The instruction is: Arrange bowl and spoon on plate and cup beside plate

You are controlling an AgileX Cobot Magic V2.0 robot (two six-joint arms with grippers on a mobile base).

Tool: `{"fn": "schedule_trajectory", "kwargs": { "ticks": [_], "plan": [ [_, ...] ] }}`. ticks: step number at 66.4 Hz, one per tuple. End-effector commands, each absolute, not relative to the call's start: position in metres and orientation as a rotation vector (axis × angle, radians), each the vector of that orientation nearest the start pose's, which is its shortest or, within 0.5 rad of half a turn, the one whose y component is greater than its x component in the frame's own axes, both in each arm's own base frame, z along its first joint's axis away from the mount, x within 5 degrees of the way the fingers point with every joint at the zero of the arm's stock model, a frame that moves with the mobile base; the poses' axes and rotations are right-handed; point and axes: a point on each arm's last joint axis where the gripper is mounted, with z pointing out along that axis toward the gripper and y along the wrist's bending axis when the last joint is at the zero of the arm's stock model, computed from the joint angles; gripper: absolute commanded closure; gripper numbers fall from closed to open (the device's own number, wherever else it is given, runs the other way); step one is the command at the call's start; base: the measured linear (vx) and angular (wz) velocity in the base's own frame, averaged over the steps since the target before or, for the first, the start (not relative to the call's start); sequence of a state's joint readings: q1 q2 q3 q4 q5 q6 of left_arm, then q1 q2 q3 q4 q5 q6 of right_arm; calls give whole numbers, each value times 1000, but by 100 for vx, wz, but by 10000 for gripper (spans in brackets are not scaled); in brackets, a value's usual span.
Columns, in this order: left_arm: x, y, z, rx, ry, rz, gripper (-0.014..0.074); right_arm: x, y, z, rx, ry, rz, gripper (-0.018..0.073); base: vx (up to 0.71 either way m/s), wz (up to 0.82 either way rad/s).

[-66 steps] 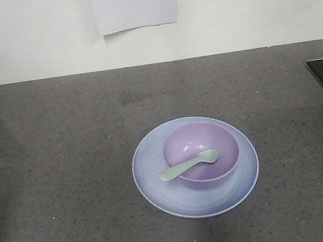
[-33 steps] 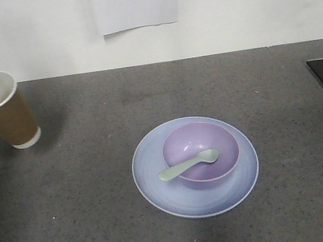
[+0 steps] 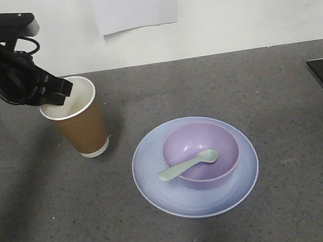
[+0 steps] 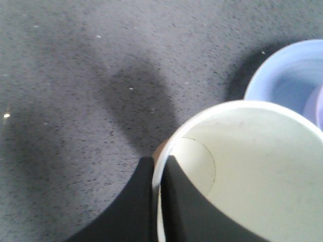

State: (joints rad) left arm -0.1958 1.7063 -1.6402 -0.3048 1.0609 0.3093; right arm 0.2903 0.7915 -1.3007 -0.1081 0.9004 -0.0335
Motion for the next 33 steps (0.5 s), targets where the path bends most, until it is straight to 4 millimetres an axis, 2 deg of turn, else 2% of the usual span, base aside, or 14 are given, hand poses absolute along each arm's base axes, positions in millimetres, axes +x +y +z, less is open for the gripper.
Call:
{"fn": "schedule_trajectory", "kwargs": {
  "ticks": [1, 17, 33],
  "plan": [
    [353, -109, 373, 563, 2419, -392, 603, 109, 24, 494, -293, 1772, 51, 570, 0, 0],
    [355, -130, 358, 626, 2456, -416, 603, 108, 24, 493, -294, 1780, 52, 570, 0, 0],
    [360, -130, 349, 625, 2484, -409, 603, 108, 24, 492, -294, 1787, 52, 570, 0, 0]
  ]
}}
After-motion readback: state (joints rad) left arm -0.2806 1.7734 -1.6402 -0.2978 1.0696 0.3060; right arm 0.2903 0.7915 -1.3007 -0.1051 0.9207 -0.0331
